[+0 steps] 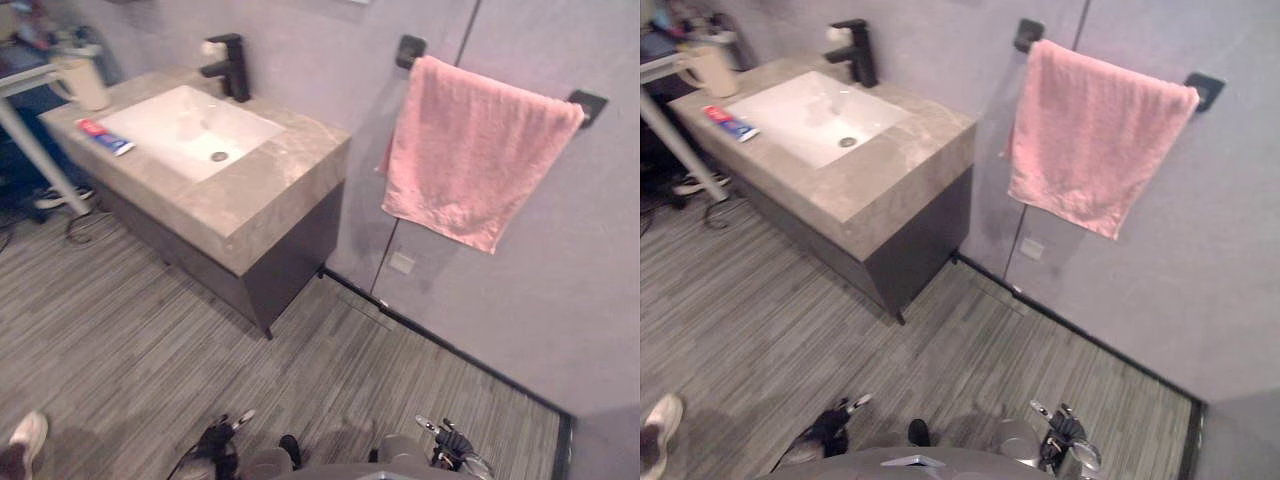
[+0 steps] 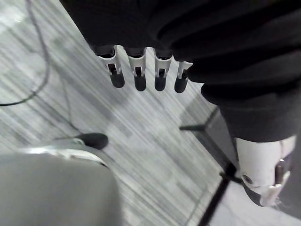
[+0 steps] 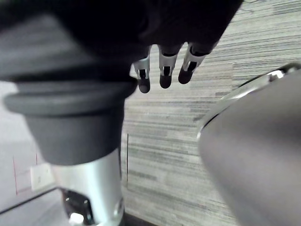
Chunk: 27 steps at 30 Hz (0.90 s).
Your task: Organize washtable
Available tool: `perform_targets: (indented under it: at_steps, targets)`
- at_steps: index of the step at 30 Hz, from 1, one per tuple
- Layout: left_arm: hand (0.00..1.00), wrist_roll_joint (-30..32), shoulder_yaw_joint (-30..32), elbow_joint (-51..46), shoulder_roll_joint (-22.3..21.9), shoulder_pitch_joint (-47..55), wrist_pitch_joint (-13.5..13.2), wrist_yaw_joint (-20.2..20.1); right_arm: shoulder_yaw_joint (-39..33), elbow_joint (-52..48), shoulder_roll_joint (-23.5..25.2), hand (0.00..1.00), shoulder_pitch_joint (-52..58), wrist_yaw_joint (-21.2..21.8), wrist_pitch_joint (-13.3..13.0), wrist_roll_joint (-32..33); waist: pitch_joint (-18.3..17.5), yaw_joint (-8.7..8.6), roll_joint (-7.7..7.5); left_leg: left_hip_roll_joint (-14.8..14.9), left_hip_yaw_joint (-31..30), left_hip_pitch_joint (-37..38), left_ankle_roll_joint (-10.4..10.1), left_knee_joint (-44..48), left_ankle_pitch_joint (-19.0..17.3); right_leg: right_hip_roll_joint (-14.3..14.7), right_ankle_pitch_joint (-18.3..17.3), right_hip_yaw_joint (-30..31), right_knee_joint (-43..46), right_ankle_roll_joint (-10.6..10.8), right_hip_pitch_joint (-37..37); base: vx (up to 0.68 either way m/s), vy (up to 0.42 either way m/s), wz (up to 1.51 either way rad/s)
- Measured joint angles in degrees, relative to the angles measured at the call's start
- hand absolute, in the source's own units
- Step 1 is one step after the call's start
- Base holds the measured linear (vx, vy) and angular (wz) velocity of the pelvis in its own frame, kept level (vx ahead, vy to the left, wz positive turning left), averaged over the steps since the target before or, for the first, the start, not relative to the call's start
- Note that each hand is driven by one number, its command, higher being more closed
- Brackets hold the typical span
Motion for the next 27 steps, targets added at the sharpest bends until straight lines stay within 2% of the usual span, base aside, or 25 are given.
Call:
perform_targets:
  at_steps: [1, 3, 4, 5, 7, 8, 9, 10, 11, 12, 13, 14, 15, 17, 18, 19, 20, 21, 22, 23, 25, 27]
  targets:
    - [0.0, 0.5, 0.79, 0.46, -0.06, 0.83, 0.26, 0.0, 0.57, -0.05, -0.05, 0.0, -0.25, 0.35, -0.11, -0.02, -0.2, 0.44, -0.06, 0.03, -0.76, -1.17, -0.32, 0.16, 0.75, 0.85, -1.44, 1.31, -0.52, -0.09, 0.74, -0.27, -0.126, 0.78]
    - [0.0, 1.92, 2.87, 1.32, -0.88, 3.53, 1.1, 0.12, 3.04, 0.01, -0.35, 0.0, -1.56, 0.51, -0.24, -2.21, -1.85, 1.7, -0.12, 0.11, -3.44, -7.07, -1.17, 0.7, 2.87, 2.85, -6.96, 2.29, -7.59, -4.61, 0.97, -0.41, -0.127, 0.79]
    - [0.0, 1.87, 3.52, 1.39, -1.47, 5.09, 1.36, 0.09, 4.09, -0.03, -0.44, 0.0, -1.89, 0.42, -0.26, -2.23, -3.8, 2.94, 0.22, 0.84, -3.69, -10.97, -2.14, -0.16, 3.94, 3.64, -10.83, 1.53, -17.33, -7.04, 1.57, -0.41, -0.152, 0.62]
    - [0.0, 1.81, 3.7, 1.94, -2.88, 4.98, 1.62, 0.17, 4.31, 0.02, -1.04, 0.0, -2.71, 0.38, -0.23, -2.23, -3.14, 3.34, 2.16, 2.46, -4.75, -12.16, -2.51, -0.51, 4.74, 5.69, -10.16, 0.11, -18.54, -7.79, 1.15, -0.47, -0.092, 0.7]
    - [0.0, 1.49, 3.56, 1.85, -5.3, 7.59, 2.04, 0.27, 7.34, 0.04, -2.7, 0.0, -3.07, 0.39, -0.28, -2.62, -1.53, 4.36, 5.99, 5.16, -6.57, -13.14, -3.59, -4.21, 4.16, 8.88, -7.13, -3.43, -22.27, -10.16, 0.8, -0.46, -0.011, 0.77]
    - [0.0, 1.45, 3.39, 1.99, -5.55, 8.1, 2.22, 0.29, 7.64, 0.05, -2.9, 0.0, -3.04, 0.35, -0.34, -3.19, -1.11, 4.49, 6.86, 5.6, -6.67, -13.06, -4.73, -4.88, 3.46, 9.16, -6.62, -4.35, -22.47, -11.01, 0.86, -0.39, -0.001, 0.69]
    - [0.0, 1.0, 2.98, 2.11, -5.72, 8.24, 2.62, 0.43, 7.88, 0.07, -3.48, 0.0, -2.96, 0.3, -0.51, -4.17, -0.63, 4.69, 7.47, 6.01, -5.59, -13.1, -5.86, -5.4, 2.67, 9.28, -4.56, -6.07, -22.89, -12.96, 0.87, -0.33, 0.036, 0.66]
    - [0.0, 1.01, 2.83, 1.68, -5.64, 7.75, 2.61, 0.6, 7.91, 0.05, -3.67, 0.0, -2.57, 0.39, -1.06, -4.39, -0.64, 4.54, 7.82, 6.47, -2.78, -14.06, -5.22, -3.55, 2.84, 8.45, -1.98, -9.1, -24.33, -12.21, 0.6, -0.3, 0.065, 0.68]
    - [0.0, 1.05, 2.83, 1.26, -5.53, 7.21, 2.51, 0.67, 7.71, 0.04, -3.67, 0.0, -2.43, 0.38, -1.3, -4.4, -0.75, 4.41, 7.41, 6.34, -1.18, -15.09, -4.57, -0.68, 2.79, 7.61, -0.96, -10.41, -24.6, -11.79, -0.22, -0.21, 0.089, 0.78]
    - [0.0, 0.97, 3.1, 1.14, -5.3, 5.65, 2.48, 1.03, 7.04, 0.06, -3.54, 0.0, -2.66, 0.35, -1.39, -4.38, -0.44, 4.2, 6.21, 5.59, 1.85, -16.33, -2.72, 7.82, 1.81, 5.35, 0.44, -11.86, -25.01, -11.02, -1.62, -0.11, 0.054, 0.64]
    - [0.0, 1.05, 3.72, 1.16, -4.86, 4.74, 2.49, 1.34, 6.92, 0.07, -3.52, 0.0, -2.44, 0.28, -1.38, -4.37, -0.08, 4.17, 5.5, 5.51, 2.95, -16.2, -1.91, 12.08, 0.79, 4.33, 1.28, -12.52, -25.63, -10.76, -1.94, 0.12, -0.024, 0.82]
    - [0.0, 1.12, 3.46, 0.62, -3.72, 4.63, 2.41, 1.21, 6.07, 0.1, -3.73, 0.0, -1.73, 0.26, -1.34, -4.34, -0.06, 3.7, 4.95, 6.75, 5.4, -15.06, -1.41, 19.69, -3.29, 2.73, 2.95, -14.55, -26.72, -9.92, -2.27, 0.33, -0.089, 0.95]
    - [0.0, 1.06, 3.02, 0.21, -2.9, 4.15, 2.37, 1.29, 4.51, 0.19, -3.84, 0.0, -0.81, 0.22, -1.17, -4.08, -0.09, 2.8, 5.12, 8.64, 7.45, -12.31, -1.82, 22.88, -7.93, 1.46, 4.15, -16.74, -27.76, -9.01, -2.17, 0.4, -0.095, 1.05]
    - [0.0, 0.51, 2.67, -0.76, -2.73, 1.79, 2.26, 1.34, 1.56, 0.41, -3.66, 0.0, 0.22, -0.27, -1.03, -3.85, -0.14, 1.65, 5.26, 11.03, 9.66, -7.51, -3.03, 20.7, -10.73, -0.63, 5.33, -20.1, -28.44, -7.42, -1.94, 0.2, -0.002, 1.13]
    - [0.0, -0.35, 1.74, -1.12, -3.17, 0.04, 1.86, 1.29, -0.2, 0.44, -3.59, 0.0, 0.64, -0.46, -0.99, -4.04, -0.35, 1.32, 6.07, 10.65, 9.59, -4.56, -5.17, 14.54, -11.54, -1.19, 6.4, -21.74, -29.6, -5.91, -1.07, 0.04, 0.123, 0.95]
    - [0.0, -0.47, 1.57, -1.46, -3.2, -0.82, 1.79, 1.32, -0.98, 0.51, -3.82, 0.0, 0.62, -0.66, -0.96, -4.05, -0.55, 1.33, 6.46, 9.76, 9.82, -3.36, -5.27, 10.23, -11.9, -1.04, 7.23, -22.44, -30.86, -5.28, -0.51, -0.06, 0.208, 0.79]
    - [0.0, -0.67, -0.05, -2.37, -2.34, -2.05, 1.49, 1.56, -2.19, 0.6, -1.71, 0.0, 0.82, -0.85, -0.22, -4.41, -1.43, 1.08, 4.12, 5.76, 8.84, -0.78, -5.63, 1.65, -7.62, -2.37, 8.26, -22.84, -33.87, -4.09, 0.09, -0.07, 0.222, 0.89]
    - [0.0, -0.67, -2.31, -3.73, -0.84, -2.49, 0.94, 1.7, -2.93, 0.62, -0.42, 0.0, 1.45, -0.91, -0.01, -4.44, -2.82, -0.49, 2.59, 2.76, 6.68, 1.01, -4.2, -5.71, -3.76, -2.99, 8.8, -23.41, -35.62, -4.23, 0.31, -0.05, 0.176, 1.02]
    - [0.0, -0.65, -3.14, -3.63, -0.48, -3.43, 0.89, 1.67, -3.88, 0.64, 0.01, 0.0, 1.9, -0.92, 0.0, -4.44, -3.09, -1.05, 2.11, 1.75, 5.66, 0.98, -3.72, -7.24, -2.7, -3.56, 9.56, -23.81, -36.14, -3.72, 0.48, -0.04, 0.192, 1.09]
    - [0.0, -0.67, -5.34, -3.53, -1.13, -4.65, 0.77, 1.71, -6.67, 0.9, 0.13, 0.0, 2.43, -1.37, 0.33, -4.46, -3.09, -1.2, 2.07, -0.25, 4.09, 1.41, -2.66, -9.02, -1.67, -5.31, 10.33, -24.62, -35.68, -2.64, 1.02, -0.03, 0.149, 0.61]
    - [0.0, -0.63, -6.11, -3.26, -1.49, -4.28, 0.78, 1.69, -7.44, 1.03, 0.14, 0.0, 2.55, -2.01, 0.35, -4.4, -3.17, -1.28, 2.32, -1.28, 4.1, 2.01, -2.44, -9.78, -1.55, -6.24, 10.44, -24.34, -35.43, -2.45, 1.13, -0.02, 0.102, 0.15]
    - [0.0, -0.58, -6.63, -2.42, -1.65, -3.57, 0.85, 1.64, -9.06, 1.01, 0.19, 0.0, 2.75, -2.1, 0.33, -4.23, -3.33, -1.28, 2.66, -2.4, 4.07, 2.4, -1.78, -11.24, -1.13, -7.05, 11.08, -24.26, -35.82, -1.41, 1.36, -0.02, 0.047, 0.01]
